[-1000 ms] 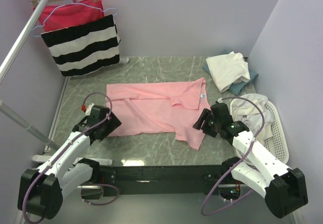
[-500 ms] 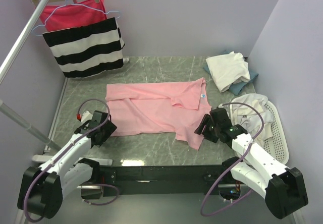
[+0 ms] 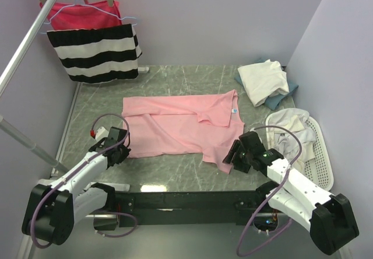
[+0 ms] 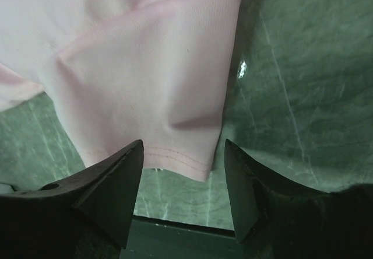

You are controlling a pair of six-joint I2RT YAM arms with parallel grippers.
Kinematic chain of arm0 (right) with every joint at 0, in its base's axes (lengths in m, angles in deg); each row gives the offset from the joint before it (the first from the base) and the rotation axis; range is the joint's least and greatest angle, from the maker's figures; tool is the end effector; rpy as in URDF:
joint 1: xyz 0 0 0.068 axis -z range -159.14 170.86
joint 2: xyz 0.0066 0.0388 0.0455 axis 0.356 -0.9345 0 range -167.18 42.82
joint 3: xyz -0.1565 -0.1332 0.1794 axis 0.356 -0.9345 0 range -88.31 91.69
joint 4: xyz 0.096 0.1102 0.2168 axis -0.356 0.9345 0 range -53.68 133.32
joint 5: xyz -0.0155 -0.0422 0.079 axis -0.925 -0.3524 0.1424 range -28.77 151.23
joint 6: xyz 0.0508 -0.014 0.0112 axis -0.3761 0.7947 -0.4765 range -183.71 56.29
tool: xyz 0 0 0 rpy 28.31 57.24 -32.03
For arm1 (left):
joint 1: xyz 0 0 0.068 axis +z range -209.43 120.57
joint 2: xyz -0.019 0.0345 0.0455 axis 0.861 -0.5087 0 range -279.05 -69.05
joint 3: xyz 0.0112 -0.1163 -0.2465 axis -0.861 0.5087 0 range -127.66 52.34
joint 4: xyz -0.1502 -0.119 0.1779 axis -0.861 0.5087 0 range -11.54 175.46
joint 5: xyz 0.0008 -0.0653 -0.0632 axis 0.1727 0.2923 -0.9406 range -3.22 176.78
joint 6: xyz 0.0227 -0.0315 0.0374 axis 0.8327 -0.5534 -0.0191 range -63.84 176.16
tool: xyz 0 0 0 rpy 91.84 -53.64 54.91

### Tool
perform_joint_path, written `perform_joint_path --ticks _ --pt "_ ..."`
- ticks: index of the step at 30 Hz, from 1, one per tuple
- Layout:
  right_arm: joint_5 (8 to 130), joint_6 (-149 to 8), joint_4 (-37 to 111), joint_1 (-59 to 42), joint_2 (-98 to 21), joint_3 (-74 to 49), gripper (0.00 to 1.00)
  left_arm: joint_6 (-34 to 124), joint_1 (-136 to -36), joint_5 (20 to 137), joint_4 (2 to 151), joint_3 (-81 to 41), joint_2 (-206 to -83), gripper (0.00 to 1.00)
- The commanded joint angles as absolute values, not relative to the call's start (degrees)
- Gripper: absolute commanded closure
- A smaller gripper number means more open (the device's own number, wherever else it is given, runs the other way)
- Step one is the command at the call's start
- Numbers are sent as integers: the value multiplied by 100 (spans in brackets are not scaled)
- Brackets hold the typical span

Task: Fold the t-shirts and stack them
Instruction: Grap the side of the flattened tshirt closest away from the robot with both arms

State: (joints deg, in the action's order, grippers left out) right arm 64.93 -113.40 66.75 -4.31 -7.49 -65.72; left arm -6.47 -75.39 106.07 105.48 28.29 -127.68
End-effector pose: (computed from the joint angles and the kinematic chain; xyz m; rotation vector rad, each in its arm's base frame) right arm 0.1383 0.0676 0.1628 0.5468 2.6322 0.5354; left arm 0.1663 -0.0354 0.1546 -1.1106 2.2978 -0.0732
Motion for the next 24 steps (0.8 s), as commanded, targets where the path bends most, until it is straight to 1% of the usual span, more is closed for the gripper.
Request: perform_joint_path --ticks 1,4,10,12,13,16,21,24 --pt "6475 -11539 6576 -630 -956 -6582 36 -554 -7560 10559 10447 2861 -12592 99" --pt "6492 -11600 6383 -771 -1281 -6564 39 -519 -7560 10541 10500 2800 -12512 99" --pt "6422 -11644 6128 -833 -1703 -6590 57 -449 -7551 10489 10518 2747 -12424 99" --pt "6273 -11670 6206 -841 -1713 -6573 83 -431 -7551 10488 10535 2729 -12424 99" --pt "6220 -11671 6268 -841 -1678 -6555 100 -414 -7560 10480 10544 2703 -12416 99" --pt "5939 -11741 6680 -850 -1266 -6432 100 -370 -7551 10523 10762 2545 -12398 99" --pt "5254 -12022 7891 -841 -44 -6090 100 -378 -7560 10655 11299 2220 -12082 99" --pt "5165 -12162 8341 -850 361 -6037 100 -431 -7551 10603 11344 2202 -11888 99"
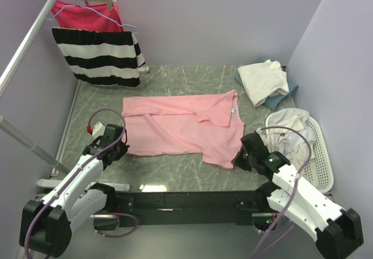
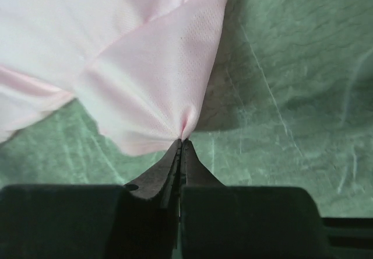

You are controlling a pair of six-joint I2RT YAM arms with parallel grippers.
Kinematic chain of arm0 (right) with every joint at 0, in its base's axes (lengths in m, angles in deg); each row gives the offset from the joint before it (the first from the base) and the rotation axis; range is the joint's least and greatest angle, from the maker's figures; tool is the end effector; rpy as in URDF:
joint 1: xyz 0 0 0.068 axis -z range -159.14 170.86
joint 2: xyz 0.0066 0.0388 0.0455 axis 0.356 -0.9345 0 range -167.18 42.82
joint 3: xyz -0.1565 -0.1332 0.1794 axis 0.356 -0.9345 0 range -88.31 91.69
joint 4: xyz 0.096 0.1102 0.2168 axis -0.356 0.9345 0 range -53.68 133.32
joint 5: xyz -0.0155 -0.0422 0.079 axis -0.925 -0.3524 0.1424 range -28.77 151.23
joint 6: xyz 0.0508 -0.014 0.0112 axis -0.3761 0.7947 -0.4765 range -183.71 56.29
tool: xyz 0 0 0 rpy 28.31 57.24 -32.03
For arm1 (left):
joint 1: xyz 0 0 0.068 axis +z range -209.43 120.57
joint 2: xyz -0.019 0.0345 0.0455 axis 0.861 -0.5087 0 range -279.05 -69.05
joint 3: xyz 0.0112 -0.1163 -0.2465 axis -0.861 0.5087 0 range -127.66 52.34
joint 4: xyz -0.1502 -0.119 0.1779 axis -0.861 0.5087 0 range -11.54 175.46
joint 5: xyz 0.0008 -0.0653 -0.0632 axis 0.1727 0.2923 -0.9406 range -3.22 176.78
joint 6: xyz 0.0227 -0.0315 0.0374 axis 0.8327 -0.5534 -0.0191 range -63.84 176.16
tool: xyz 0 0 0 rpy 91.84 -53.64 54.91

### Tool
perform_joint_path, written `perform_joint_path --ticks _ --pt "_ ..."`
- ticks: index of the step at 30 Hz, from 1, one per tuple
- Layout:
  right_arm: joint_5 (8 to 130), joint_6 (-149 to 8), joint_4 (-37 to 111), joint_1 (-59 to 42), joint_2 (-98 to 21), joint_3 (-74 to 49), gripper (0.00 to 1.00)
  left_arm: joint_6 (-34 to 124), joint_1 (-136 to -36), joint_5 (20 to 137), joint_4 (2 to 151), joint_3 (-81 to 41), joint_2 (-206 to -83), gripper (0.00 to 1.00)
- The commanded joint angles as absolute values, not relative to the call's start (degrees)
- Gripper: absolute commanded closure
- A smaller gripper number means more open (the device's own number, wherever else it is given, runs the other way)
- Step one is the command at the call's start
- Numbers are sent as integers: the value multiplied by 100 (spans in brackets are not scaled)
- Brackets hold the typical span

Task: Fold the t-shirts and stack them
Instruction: Grap the side of the flattened tshirt closest away from the robot with both arms, then fold the other side of the tshirt into a rectangle

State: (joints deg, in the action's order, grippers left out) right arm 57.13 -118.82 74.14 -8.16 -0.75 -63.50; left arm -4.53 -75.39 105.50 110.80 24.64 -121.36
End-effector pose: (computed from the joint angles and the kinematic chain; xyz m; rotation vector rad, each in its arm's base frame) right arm 0.1239 0.0659 0.1821 0.6200 2.5506 0.4584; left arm 0.1620 -0.0345 0.1847 -1.0601 2.2565 -0.1361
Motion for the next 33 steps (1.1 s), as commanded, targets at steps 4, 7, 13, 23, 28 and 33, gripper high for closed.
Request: perform_joint_path --ticks 4,7,13,23,28,33 --pt "4972 -12329 8755 -850 564 -6028 100 -492 -7560 10568 11423 2158 -12063 99" --pt "4718 -12426 9018 -850 756 -5940 100 -571 -7560 10655 11554 2097 -12064 99" --pt "4654 -12365 8879 -841 714 -5755 100 -686 -7551 11033 11739 1991 -11625 99" --pt "4400 -11513 7764 -771 -595 -5132 100 69 -7551 10630 10791 1560 -12634 99" --pt "4470 -11004 7394 -517 -1368 -4771 100 342 -7551 10541 10492 1174 -13477 99" --pt "4698 -10643 6990 -69 -1940 -4473 100 649 -7542 10681 10316 630 -14040 99"
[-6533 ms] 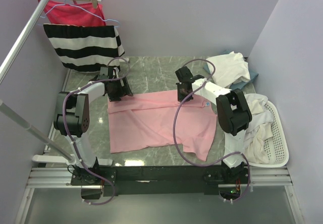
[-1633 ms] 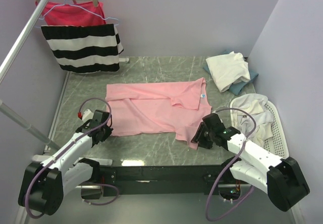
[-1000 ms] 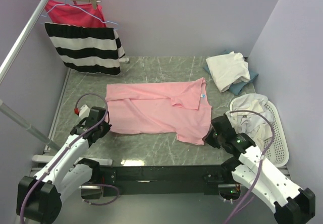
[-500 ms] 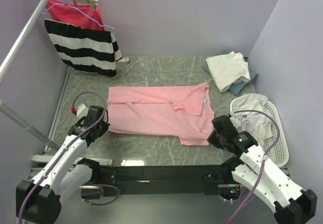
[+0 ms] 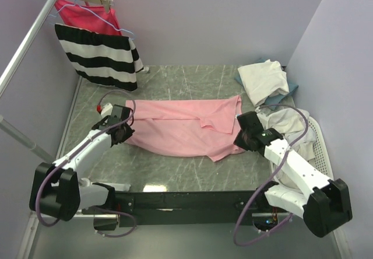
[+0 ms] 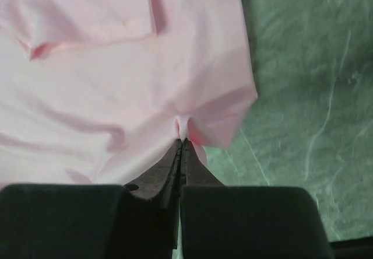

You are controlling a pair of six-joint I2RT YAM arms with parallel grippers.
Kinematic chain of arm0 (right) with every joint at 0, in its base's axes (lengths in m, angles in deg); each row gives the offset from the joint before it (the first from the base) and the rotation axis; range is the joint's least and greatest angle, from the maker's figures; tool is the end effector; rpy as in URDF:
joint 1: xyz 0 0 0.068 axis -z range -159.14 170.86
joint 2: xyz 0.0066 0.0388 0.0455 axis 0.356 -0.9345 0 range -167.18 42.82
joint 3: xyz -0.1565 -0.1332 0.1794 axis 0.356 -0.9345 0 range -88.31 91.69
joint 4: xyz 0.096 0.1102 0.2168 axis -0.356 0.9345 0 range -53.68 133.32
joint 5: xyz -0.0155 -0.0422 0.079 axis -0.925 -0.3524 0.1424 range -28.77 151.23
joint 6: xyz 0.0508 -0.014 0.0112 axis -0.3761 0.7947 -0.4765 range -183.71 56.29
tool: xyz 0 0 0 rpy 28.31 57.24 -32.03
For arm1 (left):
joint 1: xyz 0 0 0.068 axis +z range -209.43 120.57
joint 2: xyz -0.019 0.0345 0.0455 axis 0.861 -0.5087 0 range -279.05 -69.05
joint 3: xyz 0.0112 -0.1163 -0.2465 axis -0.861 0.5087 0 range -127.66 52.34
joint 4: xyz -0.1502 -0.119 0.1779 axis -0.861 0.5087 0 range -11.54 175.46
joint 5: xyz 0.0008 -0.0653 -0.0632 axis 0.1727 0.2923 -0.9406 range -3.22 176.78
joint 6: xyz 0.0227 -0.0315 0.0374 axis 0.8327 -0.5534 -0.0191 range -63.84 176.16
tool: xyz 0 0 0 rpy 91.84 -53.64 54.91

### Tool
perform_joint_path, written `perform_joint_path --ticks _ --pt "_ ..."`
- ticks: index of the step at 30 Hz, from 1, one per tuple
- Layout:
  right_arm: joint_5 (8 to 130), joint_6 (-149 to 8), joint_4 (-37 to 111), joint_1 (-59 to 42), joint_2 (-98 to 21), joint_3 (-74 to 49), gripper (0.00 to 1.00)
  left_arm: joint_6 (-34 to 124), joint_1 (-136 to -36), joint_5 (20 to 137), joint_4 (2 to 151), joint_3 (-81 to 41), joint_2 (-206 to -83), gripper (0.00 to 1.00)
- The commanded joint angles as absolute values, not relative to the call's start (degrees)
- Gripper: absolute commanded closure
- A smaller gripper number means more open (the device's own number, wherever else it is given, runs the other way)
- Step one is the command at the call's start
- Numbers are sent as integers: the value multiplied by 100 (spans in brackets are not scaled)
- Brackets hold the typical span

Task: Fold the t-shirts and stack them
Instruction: Fold the other side of the tshirt into a rectangle

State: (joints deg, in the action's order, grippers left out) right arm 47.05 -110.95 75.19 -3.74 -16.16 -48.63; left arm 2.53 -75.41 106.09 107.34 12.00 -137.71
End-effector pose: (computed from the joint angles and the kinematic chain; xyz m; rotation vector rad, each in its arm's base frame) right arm 0.1784 0.0721 0.2232 0.5884 2.4787 0.1696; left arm 0.2210 -0.0511 0.2056 -0.9197 2.3122 -0.0703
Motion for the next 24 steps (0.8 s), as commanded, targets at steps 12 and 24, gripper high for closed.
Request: perform_joint_path --ticks 12,24 --pt "5191 -9729 6453 784 -3837 -3304 100 1019 -7103 10620 10061 -215 -15525 99" --pt "4656 -9368 6162 943 -5255 -2038 43 1476 -6910 10637 9849 -689 -16318 16"
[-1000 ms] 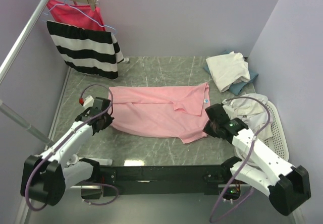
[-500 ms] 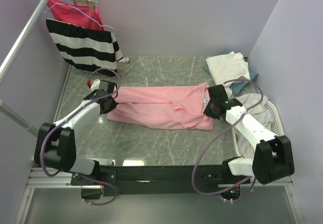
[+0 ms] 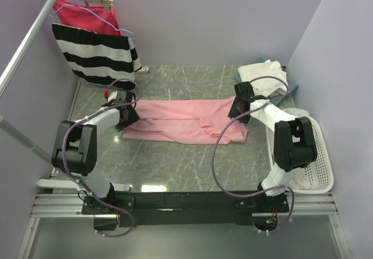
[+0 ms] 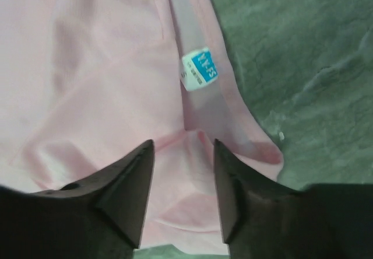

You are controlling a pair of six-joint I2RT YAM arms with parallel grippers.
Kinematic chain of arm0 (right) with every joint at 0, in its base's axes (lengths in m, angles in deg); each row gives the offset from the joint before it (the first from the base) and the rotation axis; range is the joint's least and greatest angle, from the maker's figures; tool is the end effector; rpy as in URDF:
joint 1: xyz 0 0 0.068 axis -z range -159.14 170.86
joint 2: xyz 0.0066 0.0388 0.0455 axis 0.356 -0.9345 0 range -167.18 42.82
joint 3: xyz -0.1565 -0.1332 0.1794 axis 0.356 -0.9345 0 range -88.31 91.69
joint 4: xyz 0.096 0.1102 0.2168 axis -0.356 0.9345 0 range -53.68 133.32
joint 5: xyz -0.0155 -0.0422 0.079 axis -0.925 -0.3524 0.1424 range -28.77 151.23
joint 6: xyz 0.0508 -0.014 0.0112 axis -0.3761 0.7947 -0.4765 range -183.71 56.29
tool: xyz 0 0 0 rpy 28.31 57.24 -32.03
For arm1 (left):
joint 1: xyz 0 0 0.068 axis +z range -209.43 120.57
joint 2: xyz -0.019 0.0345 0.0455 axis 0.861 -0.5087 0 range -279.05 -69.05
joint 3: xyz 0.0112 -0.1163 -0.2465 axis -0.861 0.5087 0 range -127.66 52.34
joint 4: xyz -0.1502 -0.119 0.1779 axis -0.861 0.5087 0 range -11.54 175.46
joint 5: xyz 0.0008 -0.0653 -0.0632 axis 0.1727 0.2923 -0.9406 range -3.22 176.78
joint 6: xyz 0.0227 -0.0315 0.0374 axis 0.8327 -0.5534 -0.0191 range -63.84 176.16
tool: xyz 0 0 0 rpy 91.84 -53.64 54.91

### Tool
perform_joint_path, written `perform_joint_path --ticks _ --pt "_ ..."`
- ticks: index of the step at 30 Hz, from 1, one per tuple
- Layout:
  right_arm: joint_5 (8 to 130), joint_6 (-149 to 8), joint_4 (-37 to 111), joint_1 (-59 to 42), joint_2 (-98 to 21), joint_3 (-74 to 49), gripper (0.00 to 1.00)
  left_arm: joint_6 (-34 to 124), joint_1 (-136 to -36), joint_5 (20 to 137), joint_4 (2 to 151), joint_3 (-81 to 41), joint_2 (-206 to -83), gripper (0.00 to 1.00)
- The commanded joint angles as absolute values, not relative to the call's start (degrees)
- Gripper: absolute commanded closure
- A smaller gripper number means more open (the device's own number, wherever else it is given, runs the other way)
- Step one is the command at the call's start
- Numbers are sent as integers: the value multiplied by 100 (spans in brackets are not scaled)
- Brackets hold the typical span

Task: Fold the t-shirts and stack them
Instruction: Fold the other side of the tshirt into a rectangle

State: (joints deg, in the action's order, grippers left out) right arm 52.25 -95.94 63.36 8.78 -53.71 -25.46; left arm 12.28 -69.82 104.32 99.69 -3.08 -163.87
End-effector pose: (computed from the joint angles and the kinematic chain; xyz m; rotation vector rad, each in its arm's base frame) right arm 0.3341 0.0659 0.1947 0.5095 2.5606 0.0675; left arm 0.3193 -0.0477 0.1733 -0.8335 2.4124 0.0454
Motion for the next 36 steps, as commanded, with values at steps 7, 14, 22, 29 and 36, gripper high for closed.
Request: perform_joint_path --ticks 7,14,22,29,36 --pt "5901 -9288 6180 864 -4674 -2213 42 1643 -6883 10410 9753 -663 -15747 1" --pt "7528 -9982 5434 469 -4437 -3161 42 1880 -6883 9505 9402 -541 -15597 1" --pt "7389 -10466 5390 -6 -4314 -3505 41 1986 -6883 9135 9419 -540 -15808 2" --pt "7274 -10677 5293 -252 -4507 -3637 41 2074 -6883 9021 9445 -541 -15887 3" --pt "7116 -10616 5345 -261 -4657 -3550 43 2118 -6883 9021 9516 -611 -15984 3"
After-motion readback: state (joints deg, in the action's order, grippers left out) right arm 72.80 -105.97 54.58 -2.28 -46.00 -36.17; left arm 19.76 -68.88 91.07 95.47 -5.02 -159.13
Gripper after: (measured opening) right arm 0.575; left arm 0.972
